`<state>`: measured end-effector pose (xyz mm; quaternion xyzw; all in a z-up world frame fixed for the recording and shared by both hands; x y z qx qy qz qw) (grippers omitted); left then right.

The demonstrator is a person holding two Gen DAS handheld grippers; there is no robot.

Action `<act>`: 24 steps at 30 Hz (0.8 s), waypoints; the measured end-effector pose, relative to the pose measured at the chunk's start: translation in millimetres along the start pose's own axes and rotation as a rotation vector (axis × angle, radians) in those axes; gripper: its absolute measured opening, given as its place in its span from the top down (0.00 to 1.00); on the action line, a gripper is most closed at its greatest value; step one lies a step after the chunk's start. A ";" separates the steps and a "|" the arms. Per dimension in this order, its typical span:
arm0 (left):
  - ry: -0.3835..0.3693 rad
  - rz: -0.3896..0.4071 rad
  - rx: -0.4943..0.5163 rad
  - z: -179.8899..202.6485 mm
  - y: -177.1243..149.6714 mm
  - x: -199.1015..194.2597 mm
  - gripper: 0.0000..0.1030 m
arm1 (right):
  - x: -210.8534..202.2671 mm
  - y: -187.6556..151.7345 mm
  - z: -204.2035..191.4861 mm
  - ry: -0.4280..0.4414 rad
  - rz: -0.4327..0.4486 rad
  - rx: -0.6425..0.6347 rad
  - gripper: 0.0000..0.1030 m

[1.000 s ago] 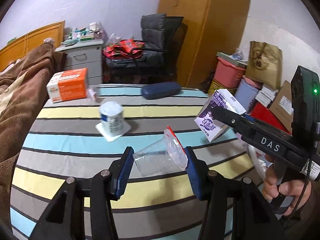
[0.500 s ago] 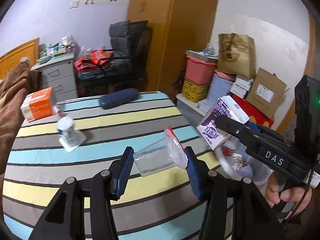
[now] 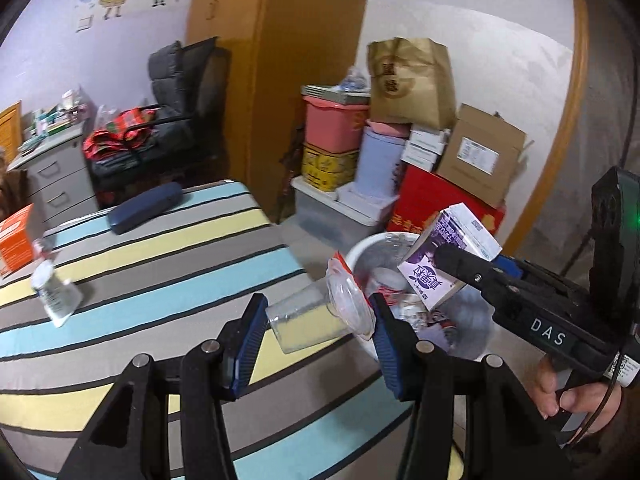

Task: Collect trash
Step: 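Carry the plastic cup and white carton over the wastebasket, then open both grippers to drop the cup and carton into the wastebasket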

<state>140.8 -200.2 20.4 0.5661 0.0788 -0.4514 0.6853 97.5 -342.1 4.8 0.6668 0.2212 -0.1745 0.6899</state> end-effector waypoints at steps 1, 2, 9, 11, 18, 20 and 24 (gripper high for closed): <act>-0.007 -0.005 0.007 4.5 -0.3 2.6 0.48 | -1.9 -1.7 4.9 -0.012 -0.003 0.009 0.57; -0.014 -0.012 0.014 9.2 -1.2 5.5 0.48 | -3.9 -4.0 10.7 -0.024 -0.005 0.019 0.57; -0.060 -0.076 0.044 38.3 -8.6 32.6 0.48 | -8.4 -23.0 38.3 -0.079 -0.043 0.070 0.57; -0.067 -0.091 0.055 44.7 -11.9 39.6 0.48 | -7.0 -29.9 44.9 -0.091 -0.067 0.087 0.57; -0.065 -0.147 0.088 60.7 -24.6 63.3 0.48 | -2.6 -45.9 57.4 -0.120 -0.137 0.091 0.57; -0.066 -0.156 0.097 64.0 -27.3 68.3 0.48 | -1.6 -50.1 61.6 -0.129 -0.152 0.096 0.57; -0.067 -0.169 0.105 69.9 -29.4 75.9 0.48 | 1.7 -57.5 69.3 -0.146 -0.185 0.109 0.57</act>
Point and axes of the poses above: each gripper's, at about its wrist camera, not at the fingertips, and x roughly the way its jaws point, z to its right, y to its top, the point moved 4 cm from there along x, roughly the way its jaws point, and after that the axes turned 15 degrees about -x, right-handed, at the moved point
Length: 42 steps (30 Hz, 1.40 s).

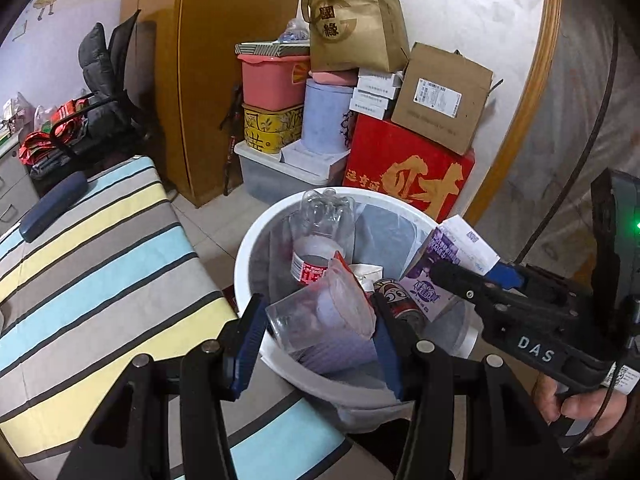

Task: Collect trash
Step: 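Open both grippers to drop the cup and carton into the wastebasket, then move both tools back over the table toward the remaining items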

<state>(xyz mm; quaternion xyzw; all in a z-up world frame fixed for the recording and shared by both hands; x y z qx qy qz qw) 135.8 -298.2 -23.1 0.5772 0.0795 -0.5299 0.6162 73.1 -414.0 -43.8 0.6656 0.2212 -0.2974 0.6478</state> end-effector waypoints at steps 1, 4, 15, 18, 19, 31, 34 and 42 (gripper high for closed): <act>0.000 -0.002 0.007 1.7 0.3 2.1 0.48 | 1.3 -1.2 1.6 -0.005 -0.005 0.000 0.57; 0.003 -0.018 0.006 3.8 0.5 10.0 0.46 | 4.5 -3.7 5.5 0.004 -0.019 0.013 0.57; -0.004 -0.024 -0.014 1.6 -0.9 13.5 0.30 | 6.0 -4.8 10.4 -0.001 -0.031 0.026 0.35; 0.000 -0.015 -0.015 -0.1 -0.9 9.6 0.30 | 3.7 -3.3 9.5 -0.001 -0.021 0.029 0.35; 0.003 -0.011 -0.013 -0.6 -1.0 8.3 0.30 | 4.6 -2.2 8.7 -0.005 -0.019 0.027 0.35; 0.019 0.036 -0.034 -13.5 0.0 -17.6 0.30 | -5.0 4.9 -5.3 0.001 0.016 0.020 0.35; 0.039 0.060 -0.038 -20.5 0.7 -26.8 0.30 | -7.4 7.0 -10.0 0.005 0.028 0.018 0.35; 0.066 0.104 -0.070 -44.8 0.2 -53.1 0.30 | -10.9 13.2 -32.8 0.026 0.052 -0.005 0.35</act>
Point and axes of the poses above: each gripper's, at about its wrist camera, not at the fingertips, and x roughly the way its jaws point, z to its right, y to its top, the point moved 4 cm from there along x, roughly the way its jaws point, and after that the axes turned 15 degrees about -x, right-handed, at the moved point
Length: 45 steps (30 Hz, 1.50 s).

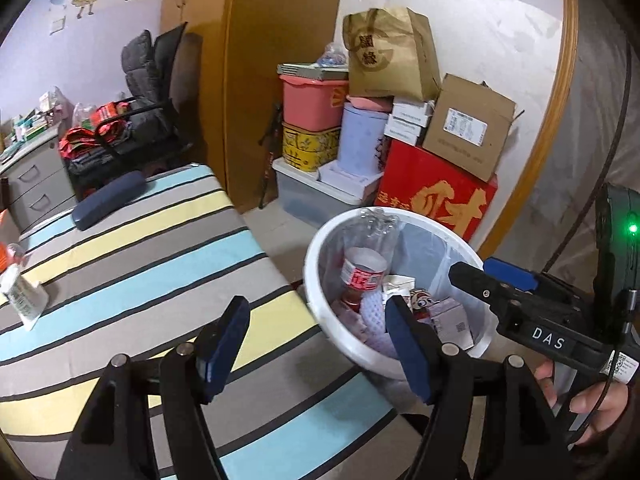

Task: Collect trash
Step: 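Move both tools back over the table toward the remaining items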

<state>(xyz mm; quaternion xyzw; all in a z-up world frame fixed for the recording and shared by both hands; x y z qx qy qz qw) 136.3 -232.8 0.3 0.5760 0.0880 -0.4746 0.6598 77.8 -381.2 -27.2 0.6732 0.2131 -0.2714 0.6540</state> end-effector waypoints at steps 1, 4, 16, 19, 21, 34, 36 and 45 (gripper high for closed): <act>0.001 0.006 -0.007 -4.2 0.4 -3.4 0.30 | -0.5 0.4 -1.8 0.002 0.003 -0.002 0.35; 0.018 0.024 -0.016 -16.0 0.9 -12.3 0.30 | -2.2 3.8 -11.8 0.018 0.015 -0.009 0.35; 0.097 0.102 -0.100 -82.3 7.4 -52.7 0.30 | 1.8 20.3 -63.7 0.091 0.052 -0.081 0.35; 0.122 0.117 -0.120 -101.3 8.0 -61.7 0.30 | 2.4 23.0 -78.4 0.112 0.058 -0.098 0.35; 0.137 0.128 -0.139 -115.2 8.5 -68.3 0.30 | 4.8 25.8 -89.5 0.132 0.061 -0.113 0.35; 0.263 0.179 -0.266 -212.8 12.5 -105.3 0.30 | 25.3 41.3 -168.1 0.271 0.051 -0.228 0.35; 0.287 0.196 -0.297 -230.6 14.1 -113.0 0.30 | 29.5 42.3 -177.4 0.289 0.044 -0.240 0.35; 0.317 0.207 -0.368 -290.8 20.8 -128.1 0.30 | 49.4 51.4 -227.4 0.365 -0.004 -0.301 0.35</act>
Point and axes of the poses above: each gripper's, at about its wrist camera, not at the fingertips, and x roughly the way its jaws point, z to its right, y to its top, the point moved 4 cm from there along x, roughly the way its jaws point, and after that the axes turned 15 degrees about -x, right-handed, at the moved point
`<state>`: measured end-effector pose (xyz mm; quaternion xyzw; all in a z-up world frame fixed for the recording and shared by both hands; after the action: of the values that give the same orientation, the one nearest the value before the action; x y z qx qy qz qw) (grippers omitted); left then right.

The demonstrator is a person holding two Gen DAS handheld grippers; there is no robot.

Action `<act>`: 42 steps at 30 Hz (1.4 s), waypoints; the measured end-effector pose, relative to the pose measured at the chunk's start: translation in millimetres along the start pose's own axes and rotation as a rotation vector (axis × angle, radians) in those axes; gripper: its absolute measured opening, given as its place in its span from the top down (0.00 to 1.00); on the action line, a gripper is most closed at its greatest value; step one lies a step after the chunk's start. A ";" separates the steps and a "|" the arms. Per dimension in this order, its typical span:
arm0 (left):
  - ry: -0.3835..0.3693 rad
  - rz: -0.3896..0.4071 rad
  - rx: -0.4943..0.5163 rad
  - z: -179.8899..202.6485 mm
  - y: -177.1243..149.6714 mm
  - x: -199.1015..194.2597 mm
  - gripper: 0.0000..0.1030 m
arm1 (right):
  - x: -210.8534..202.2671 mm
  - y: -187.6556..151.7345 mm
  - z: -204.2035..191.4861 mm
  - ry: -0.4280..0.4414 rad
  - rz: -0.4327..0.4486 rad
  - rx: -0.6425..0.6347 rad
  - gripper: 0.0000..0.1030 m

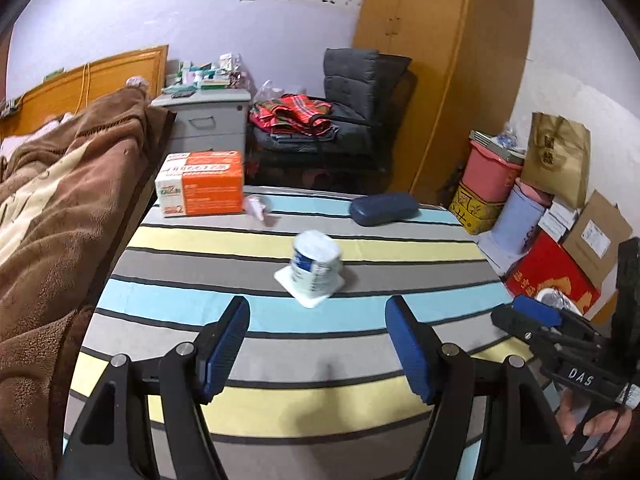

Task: Collect trash
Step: 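Move both tools back over the table toward the remaining items, then grasp the small clear cup with the left gripper while the right grasps the white yogurt cup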

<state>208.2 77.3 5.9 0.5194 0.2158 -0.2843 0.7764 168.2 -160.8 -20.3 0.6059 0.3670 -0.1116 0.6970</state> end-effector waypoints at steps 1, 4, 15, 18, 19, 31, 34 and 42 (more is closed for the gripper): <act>0.030 0.007 0.005 -5.4 3.3 2.0 0.30 | 3.8 2.3 -3.9 0.010 -0.005 -0.009 0.35; 0.050 0.012 0.032 -13.5 11.6 6.6 0.30 | 15.7 10.2 -16.6 0.037 -0.015 -0.046 0.35; 0.063 -0.024 0.009 -50.1 47.7 42.0 0.30 | 61.1 25.3 -50.2 0.118 -0.051 -0.156 0.35; 0.065 -0.033 0.018 -52.9 56.8 53.8 0.30 | 77.2 27.5 -57.2 0.140 -0.067 -0.179 0.35; 0.064 -0.033 0.014 -54.5 59.7 57.9 0.29 | 81.5 29.1 -57.2 0.144 -0.076 -0.184 0.35; 0.028 -0.101 -0.013 -56.9 86.5 119.8 0.28 | 109.0 35.5 -58.2 0.177 -0.083 -0.195 0.55; 0.021 -0.121 -0.020 -54.7 91.1 135.5 0.28 | 105.9 36.8 -51.3 0.163 -0.074 -0.192 0.56; 0.057 -0.134 0.007 -44.8 95.0 175.1 0.28 | 104.8 37.2 -22.3 0.089 -0.078 -0.159 0.56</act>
<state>400.2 109.3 -56.0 0.5144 0.2713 -0.3214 0.7473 256.1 -100.9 -59.6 0.5381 0.4287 -0.0824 0.7210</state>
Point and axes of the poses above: each gripper's, at about its wrist camera, not at the fingertips, and x roughly the way its jaws point, z to its right, y to its top, the point moved 4 cm from there along x, roughly the way its jaws point, and after that the axes turned 15 degrees about -x, right-handed, at the moved point
